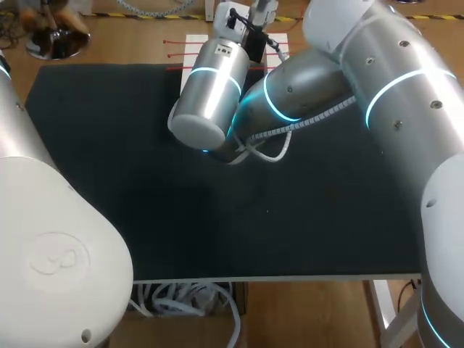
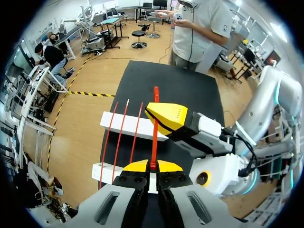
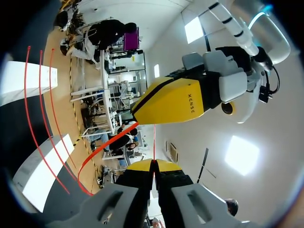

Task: Grab the tape and strap the tape.

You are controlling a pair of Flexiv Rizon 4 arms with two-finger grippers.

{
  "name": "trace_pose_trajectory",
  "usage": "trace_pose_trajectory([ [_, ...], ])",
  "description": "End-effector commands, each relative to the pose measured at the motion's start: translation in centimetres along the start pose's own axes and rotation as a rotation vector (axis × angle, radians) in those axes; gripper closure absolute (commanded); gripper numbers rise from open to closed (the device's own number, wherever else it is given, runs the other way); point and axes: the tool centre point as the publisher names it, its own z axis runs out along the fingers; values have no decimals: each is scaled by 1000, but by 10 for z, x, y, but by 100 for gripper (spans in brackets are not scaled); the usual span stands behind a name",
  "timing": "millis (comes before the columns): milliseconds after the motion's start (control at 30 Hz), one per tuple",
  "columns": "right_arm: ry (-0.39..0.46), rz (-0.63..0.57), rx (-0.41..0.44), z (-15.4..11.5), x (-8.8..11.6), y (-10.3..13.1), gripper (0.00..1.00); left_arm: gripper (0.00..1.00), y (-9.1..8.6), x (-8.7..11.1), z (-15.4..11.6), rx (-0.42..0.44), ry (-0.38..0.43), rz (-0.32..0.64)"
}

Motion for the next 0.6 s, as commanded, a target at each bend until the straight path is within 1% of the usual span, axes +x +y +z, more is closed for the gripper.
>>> trace_pose_trajectory([
  [33,-1,-4,-2,-1,-1,2,100,100,-1,-1,-1,-6,2,0],
  [300,-6,-13,-9,-2,-1,3,100,100,-1,-1,-1,-6,2,0],
  [600,-11,-22,1,-1,0,3,100,100,-1,-1,-1,-6,2,0],
])
